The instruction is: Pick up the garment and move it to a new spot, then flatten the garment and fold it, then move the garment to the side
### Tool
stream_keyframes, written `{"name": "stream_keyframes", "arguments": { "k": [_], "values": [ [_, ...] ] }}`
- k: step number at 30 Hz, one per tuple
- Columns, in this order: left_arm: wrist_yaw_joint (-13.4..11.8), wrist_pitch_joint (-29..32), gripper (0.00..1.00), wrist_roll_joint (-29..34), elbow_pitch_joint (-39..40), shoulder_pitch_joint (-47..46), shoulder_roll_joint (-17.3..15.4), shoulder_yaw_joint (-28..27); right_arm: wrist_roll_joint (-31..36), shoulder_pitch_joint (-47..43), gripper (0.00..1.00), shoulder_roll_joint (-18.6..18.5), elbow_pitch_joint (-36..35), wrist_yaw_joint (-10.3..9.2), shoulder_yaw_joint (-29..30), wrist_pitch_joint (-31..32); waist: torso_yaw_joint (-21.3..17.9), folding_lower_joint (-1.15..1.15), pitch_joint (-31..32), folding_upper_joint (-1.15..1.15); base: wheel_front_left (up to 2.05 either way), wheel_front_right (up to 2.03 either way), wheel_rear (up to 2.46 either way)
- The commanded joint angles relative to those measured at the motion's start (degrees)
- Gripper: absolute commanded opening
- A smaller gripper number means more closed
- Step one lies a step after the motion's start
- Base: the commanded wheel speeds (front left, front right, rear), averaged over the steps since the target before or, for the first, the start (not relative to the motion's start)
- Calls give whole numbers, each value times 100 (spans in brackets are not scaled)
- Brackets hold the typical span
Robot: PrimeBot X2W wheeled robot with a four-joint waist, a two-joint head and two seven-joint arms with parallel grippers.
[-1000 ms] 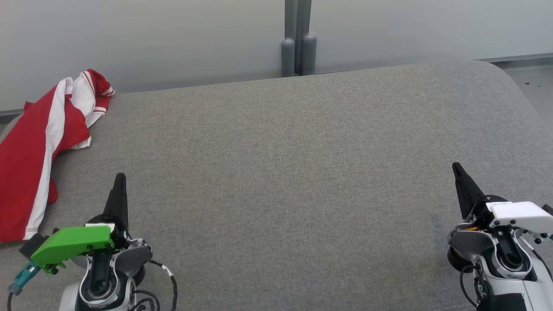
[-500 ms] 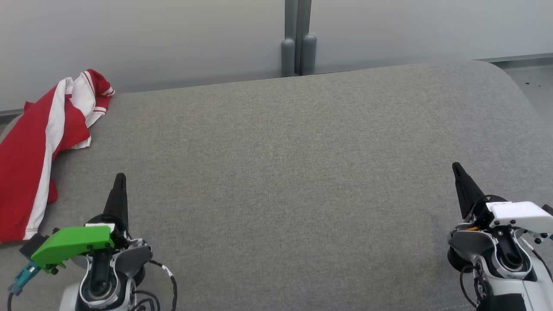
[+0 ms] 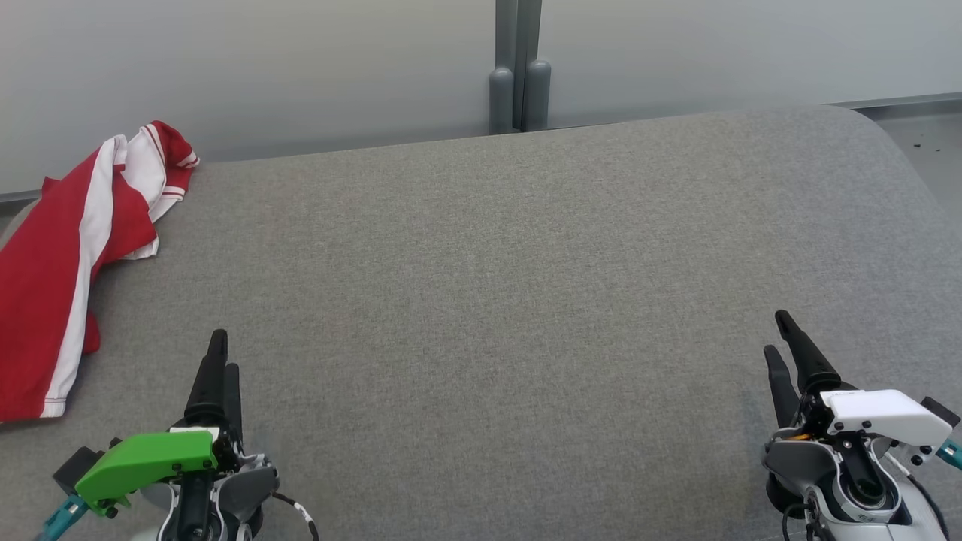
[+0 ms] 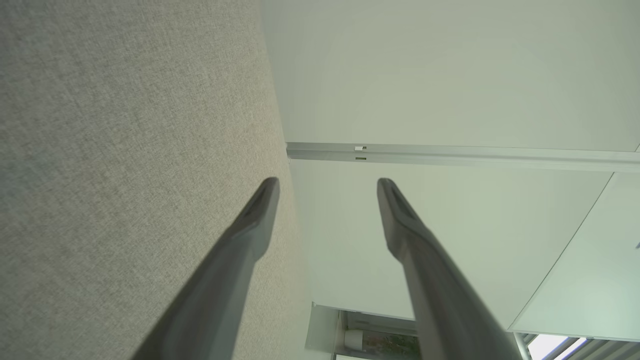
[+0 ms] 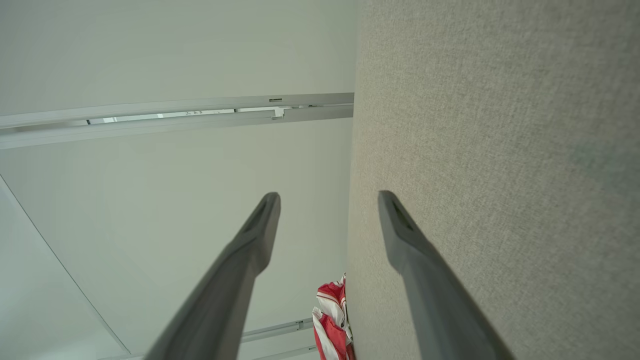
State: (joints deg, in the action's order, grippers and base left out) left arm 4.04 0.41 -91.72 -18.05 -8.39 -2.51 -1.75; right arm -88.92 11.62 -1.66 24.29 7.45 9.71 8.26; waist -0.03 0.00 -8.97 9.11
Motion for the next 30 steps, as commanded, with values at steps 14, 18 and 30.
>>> {"name": "stream_keyframes", "arguments": {
  "k": [14,18,30],
  "values": [
    [-95,-304,100,977,591,194,-20,118,900,-169,100,-66,-558,1,-207,-464,9,0,12,5,0,0,0],
    [-175,-380,100,1347,750,261,-22,160,1284,-239,100,-71,-734,1,-282,-578,13,0,16,5,0,0,0],
    [-344,-587,100,2733,1095,406,-27,372,2765,-402,100,-82,-1224,2,-568,-892,32,0,28,5,0,0,0]
  ]
}}
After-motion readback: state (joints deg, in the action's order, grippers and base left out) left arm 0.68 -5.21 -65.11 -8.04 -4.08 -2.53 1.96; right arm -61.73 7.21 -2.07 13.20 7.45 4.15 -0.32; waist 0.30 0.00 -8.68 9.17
